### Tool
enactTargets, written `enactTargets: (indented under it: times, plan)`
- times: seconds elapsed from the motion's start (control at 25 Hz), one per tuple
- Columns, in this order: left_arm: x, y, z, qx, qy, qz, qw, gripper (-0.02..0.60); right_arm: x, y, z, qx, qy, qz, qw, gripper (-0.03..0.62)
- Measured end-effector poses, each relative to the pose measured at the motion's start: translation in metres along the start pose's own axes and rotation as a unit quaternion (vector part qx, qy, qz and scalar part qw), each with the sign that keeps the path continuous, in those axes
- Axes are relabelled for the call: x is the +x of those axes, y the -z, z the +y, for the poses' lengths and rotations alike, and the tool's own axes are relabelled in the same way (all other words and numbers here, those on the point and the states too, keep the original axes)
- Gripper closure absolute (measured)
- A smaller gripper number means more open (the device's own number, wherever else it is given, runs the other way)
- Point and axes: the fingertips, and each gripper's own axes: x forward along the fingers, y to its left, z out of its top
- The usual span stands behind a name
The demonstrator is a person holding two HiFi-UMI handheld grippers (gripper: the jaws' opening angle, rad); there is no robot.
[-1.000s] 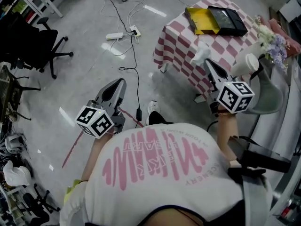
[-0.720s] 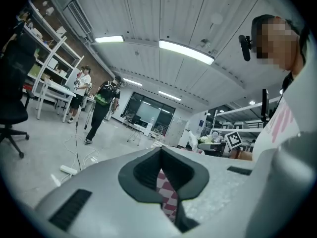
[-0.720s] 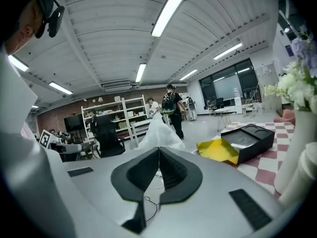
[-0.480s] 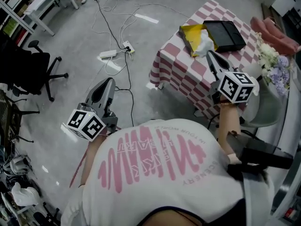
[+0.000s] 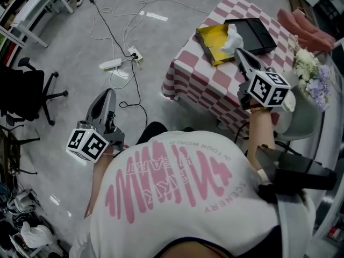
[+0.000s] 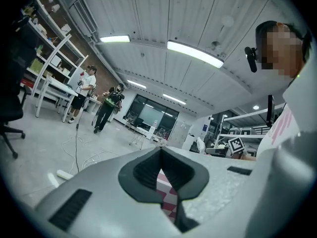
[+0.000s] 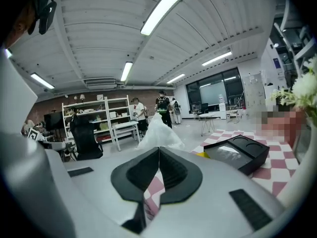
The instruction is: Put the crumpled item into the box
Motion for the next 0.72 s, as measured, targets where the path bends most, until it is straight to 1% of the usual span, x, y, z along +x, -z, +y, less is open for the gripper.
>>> enactTargets:
  times: [0.08, 0.28, 0.4, 0.6, 0.72]
  plan:
    - [0.006, 0.003, 0.003, -0.01, 0.005, 0.005, 0.9999, 0.574, 0.007, 0.006, -0.006, 0.003, 0.007, 0.008, 1.0, 0.588]
    - [0.02, 0.007, 0.009, -0.017, 0.011, 0.014, 0.9997, 0.574, 0.022, 0.024, -0.017, 0.011, 0.019, 0.033, 0.999, 0.588]
    - [0.032, 0.009, 0.015, -0.017, 0.015, 0.021, 0.9995, 0.574, 0.033, 0.035, -0.026, 0.019, 0.028, 0.045, 0.998, 0.588]
    - [0.053, 0.02, 0.034, -0.01, 0.015, 0.048, 0.9987, 0.574, 0.06, 0.055, -0.041, 0.019, 0.044, 0.074, 0.996, 0.588]
    - [0.067, 0.029, 0.055, -0.03, 0.006, 0.059, 0.9978, 0.574, 0.078, 0.066, -0.052, 0.017, 0.058, 0.092, 0.994, 0.588]
